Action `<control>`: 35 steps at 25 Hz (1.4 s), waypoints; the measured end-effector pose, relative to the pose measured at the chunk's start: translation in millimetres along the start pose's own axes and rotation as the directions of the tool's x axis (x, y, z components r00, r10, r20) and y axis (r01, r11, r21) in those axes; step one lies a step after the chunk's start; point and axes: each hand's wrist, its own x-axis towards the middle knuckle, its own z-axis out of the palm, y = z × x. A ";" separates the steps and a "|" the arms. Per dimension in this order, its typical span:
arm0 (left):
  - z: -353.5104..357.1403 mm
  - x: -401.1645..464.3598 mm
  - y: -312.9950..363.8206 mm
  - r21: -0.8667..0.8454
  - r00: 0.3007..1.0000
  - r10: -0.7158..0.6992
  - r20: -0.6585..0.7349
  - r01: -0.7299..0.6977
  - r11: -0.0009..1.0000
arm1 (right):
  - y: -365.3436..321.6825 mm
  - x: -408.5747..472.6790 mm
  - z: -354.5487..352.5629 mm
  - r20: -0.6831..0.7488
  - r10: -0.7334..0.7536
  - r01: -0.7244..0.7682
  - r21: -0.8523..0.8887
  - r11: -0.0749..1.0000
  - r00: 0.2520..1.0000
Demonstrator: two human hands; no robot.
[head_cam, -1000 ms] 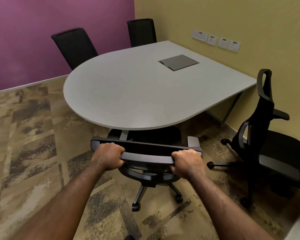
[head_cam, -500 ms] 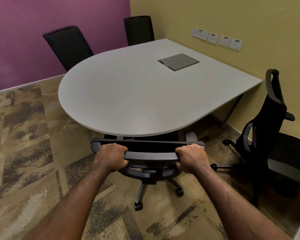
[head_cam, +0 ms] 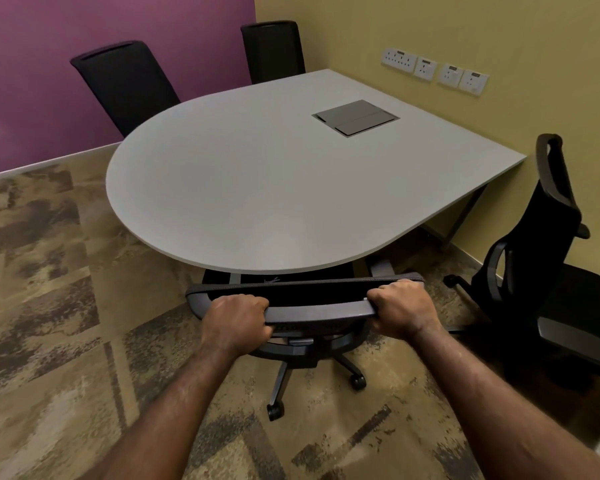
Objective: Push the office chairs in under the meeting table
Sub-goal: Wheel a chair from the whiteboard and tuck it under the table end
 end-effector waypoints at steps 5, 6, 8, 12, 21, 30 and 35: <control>-1.7 8.1 -0.6 0.009 1.000 0.006 -0.023 -0.006 1.000 | 3.8 5.3 1.8 0.011 -0.021 0.021 0.006 1.000 1.000; -1.8 6.7 0.1 0.011 1.000 0.005 -0.017 -0.004 1.000 | 3.2 2.8 2.6 0.023 -0.012 0.012 0.010 1.000 1.000; -1.3 0.4 2.4 0.012 1.000 0.006 -0.001 -0.005 1.000 | 0.3 -5.9 2.6 0.050 0.012 -0.014 0.028 1.000 0.999; -2.4 -14.5 9.0 0.030 0.999 0.001 0.033 -0.002 1.000 | -9.9 -24.5 -1.1 0.110 0.038 -0.044 0.049 0.998 0.993; -7.5 -58.9 40.3 0.078 0.999 0.036 0.028 -0.038 0.996 | -19.2 -87.4 -9.3 0.109 0.082 -0.086 0.031 0.996 0.991; -12.8 -103.2 66.4 0.088 0.995 0.052 0.084 -0.059 0.994 | -36.3 -157.2 -21.0 0.087 0.090 -0.092 0.024 0.995 0.992; -13.7 -120.4 89.9 0.067 0.995 0.055 0.078 -0.061 0.996 | -27.6 -179.5 -24.4 0.101 0.103 -0.104 0.004 0.995 0.990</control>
